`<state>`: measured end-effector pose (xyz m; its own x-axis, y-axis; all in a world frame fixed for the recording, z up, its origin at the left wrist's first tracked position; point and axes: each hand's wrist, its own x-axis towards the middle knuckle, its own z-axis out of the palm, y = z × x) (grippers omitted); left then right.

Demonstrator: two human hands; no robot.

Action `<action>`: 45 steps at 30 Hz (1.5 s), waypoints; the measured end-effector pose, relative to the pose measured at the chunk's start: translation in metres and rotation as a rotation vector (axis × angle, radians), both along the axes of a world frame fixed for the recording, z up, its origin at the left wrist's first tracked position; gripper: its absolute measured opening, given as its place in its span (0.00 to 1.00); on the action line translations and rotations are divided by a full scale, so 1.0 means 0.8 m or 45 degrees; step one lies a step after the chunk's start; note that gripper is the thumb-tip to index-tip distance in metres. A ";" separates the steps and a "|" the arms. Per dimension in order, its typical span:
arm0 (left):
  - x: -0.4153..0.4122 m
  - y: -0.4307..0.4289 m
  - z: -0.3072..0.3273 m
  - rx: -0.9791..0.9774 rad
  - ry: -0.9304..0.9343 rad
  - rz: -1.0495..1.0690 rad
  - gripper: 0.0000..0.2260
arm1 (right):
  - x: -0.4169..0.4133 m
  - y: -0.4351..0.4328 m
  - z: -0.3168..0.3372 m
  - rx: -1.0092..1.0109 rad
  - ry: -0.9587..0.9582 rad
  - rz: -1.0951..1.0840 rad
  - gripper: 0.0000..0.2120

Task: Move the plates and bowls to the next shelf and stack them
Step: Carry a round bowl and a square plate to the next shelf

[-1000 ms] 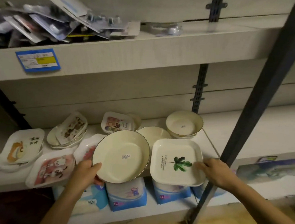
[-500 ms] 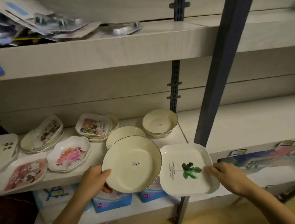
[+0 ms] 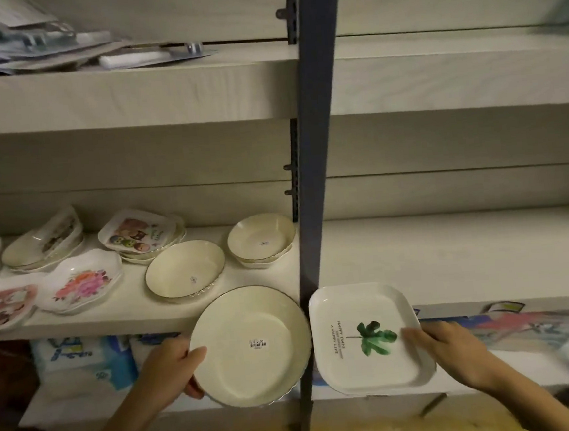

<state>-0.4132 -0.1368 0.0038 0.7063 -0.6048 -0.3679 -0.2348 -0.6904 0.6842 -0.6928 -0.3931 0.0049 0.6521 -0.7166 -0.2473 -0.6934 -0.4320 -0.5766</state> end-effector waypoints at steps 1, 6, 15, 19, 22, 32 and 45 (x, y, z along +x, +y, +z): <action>-0.014 -0.009 0.000 0.010 0.002 -0.004 0.08 | -0.011 -0.012 0.001 -0.013 0.000 -0.006 0.22; -0.067 -0.049 -0.004 0.072 0.000 -0.032 0.09 | -0.063 -0.056 0.001 -0.007 -0.014 -0.056 0.22; -0.133 -0.143 -0.013 0.022 0.064 -0.130 0.09 | -0.139 -0.111 -0.011 0.016 -0.037 -0.278 0.19; -0.148 -0.184 -0.013 -0.052 0.118 -0.041 0.07 | -0.161 -0.150 -0.013 0.043 -0.069 -0.362 0.20; -0.157 -0.214 -0.017 -0.105 0.164 0.081 0.07 | -0.168 -0.187 -0.013 0.028 -0.057 -0.323 0.21; -0.164 -0.348 -0.047 -0.262 0.282 0.472 0.07 | -0.176 -0.300 -0.008 -0.024 0.026 -0.180 0.21; -0.117 -0.460 -0.085 -0.261 0.308 0.634 0.11 | -0.148 -0.356 -0.036 -0.026 0.113 -0.124 0.22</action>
